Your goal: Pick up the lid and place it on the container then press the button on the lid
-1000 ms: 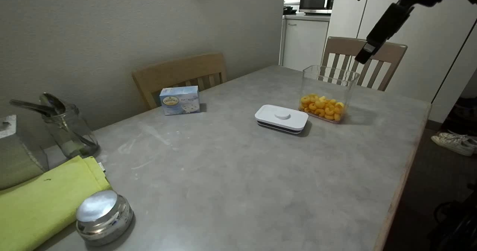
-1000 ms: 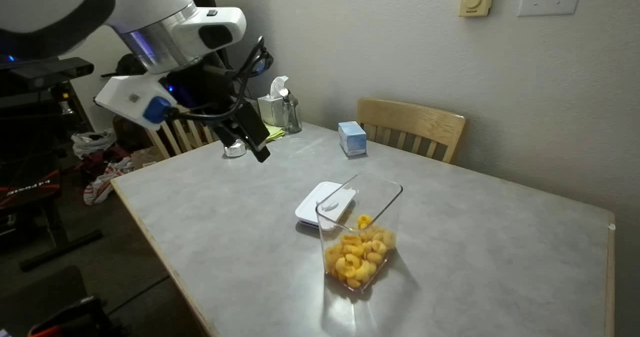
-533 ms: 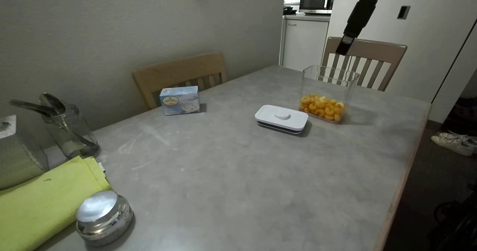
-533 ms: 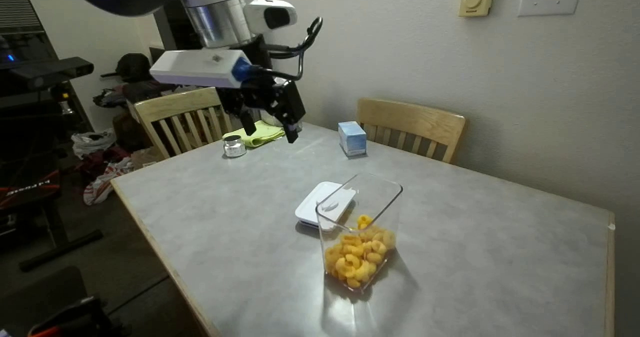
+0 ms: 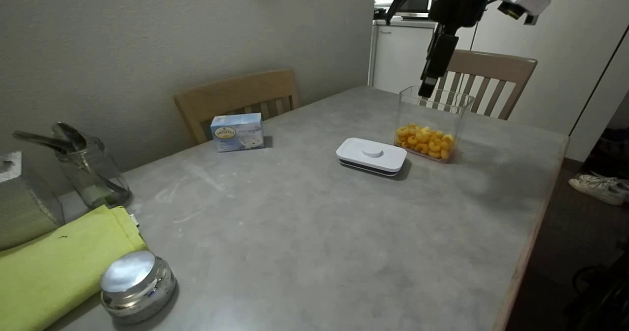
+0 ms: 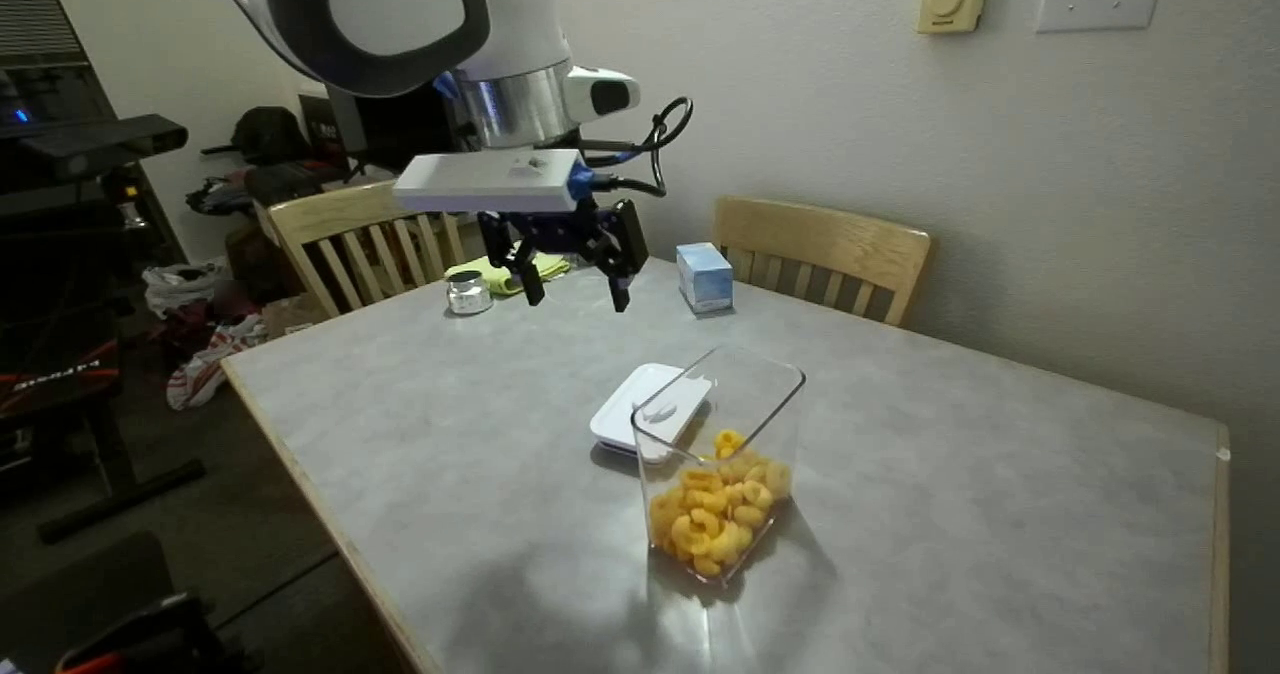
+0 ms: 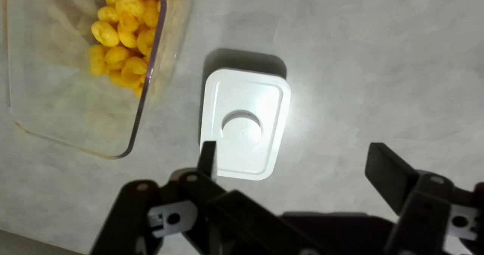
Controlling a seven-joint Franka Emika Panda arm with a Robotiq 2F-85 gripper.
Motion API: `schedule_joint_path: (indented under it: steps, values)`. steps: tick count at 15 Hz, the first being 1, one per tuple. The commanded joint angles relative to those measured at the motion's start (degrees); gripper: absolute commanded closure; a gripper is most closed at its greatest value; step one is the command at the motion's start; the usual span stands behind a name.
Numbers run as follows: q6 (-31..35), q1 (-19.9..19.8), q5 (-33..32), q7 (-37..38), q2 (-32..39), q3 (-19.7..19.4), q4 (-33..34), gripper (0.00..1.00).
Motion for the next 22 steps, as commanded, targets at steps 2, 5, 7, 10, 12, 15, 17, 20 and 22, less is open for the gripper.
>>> schedule_joint_path:
  steps: [2,5,7,10,12,15,17,20,22]
  values:
    - [0.84,-4.10,-0.59,2.09,2.05,3.60,0.71,0.00]
    - [1.16,-5.45,-1.43,2.46,6.79,4.68,3.41,0.00]
    - [1.25,-6.38,-2.11,1.97,10.44,5.44,5.86,0.00]
    - [2.01,-8.00,-2.59,0.59,15.48,7.50,10.22,0.00]
    - [3.71,-9.10,-2.41,-1.01,18.68,9.40,13.57,0.00]
    - [5.00,-11.00,-1.97,-2.83,22.80,12.27,18.58,0.00]
    - [4.37,-10.63,-3.05,-0.04,20.88,12.32,16.38,0.00]
    - [4.38,-11.01,-3.08,-0.19,22.39,12.67,18.13,0.00]
    - [3.98,-10.55,-4.10,0.70,22.56,12.31,18.06,0.00]
